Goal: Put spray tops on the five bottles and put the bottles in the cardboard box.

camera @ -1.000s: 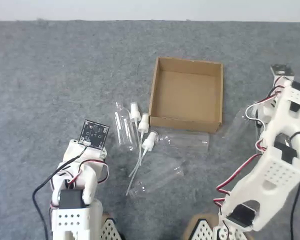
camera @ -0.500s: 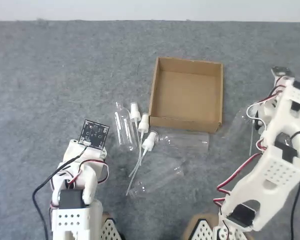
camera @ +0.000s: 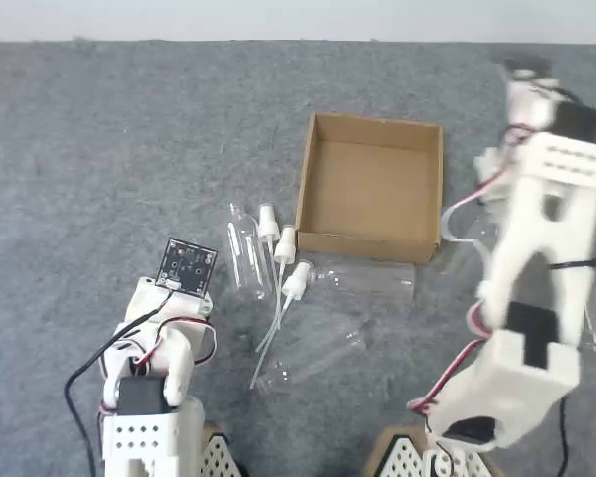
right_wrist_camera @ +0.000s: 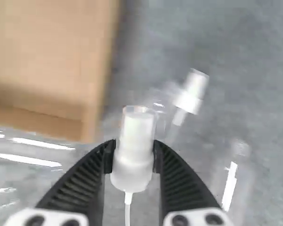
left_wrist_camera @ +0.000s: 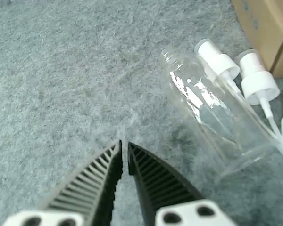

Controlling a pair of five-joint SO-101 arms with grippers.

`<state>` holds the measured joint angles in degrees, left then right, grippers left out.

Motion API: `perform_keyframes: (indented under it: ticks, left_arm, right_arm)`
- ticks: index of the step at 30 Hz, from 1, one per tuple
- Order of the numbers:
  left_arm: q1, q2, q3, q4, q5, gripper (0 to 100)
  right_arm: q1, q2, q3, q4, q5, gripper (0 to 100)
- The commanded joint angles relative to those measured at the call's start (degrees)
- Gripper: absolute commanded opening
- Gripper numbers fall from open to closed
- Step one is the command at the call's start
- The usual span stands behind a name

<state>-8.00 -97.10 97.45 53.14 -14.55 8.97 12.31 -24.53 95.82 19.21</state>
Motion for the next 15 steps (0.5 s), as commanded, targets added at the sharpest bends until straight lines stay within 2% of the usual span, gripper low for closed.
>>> perform_keyframes:
  ticks: [1,7,15]
  left_arm:
    - [0.26,-0.62,-0.57,0.09,0.62,1]
    - [0.26,-0.62,-0.57,0.18,0.62,1]
    - [0.09,-0.62,-0.57,0.18,0.62,1]
  right_arm:
    - [-13.23,-7.52,-3.34,2.68,-5.89,2.0]
    - [-29.14,-7.87,-3.16,0.22,-14.59,2.0]
    - [-42.24,-5.14,-1.76,-6.73,-25.93,2.0]
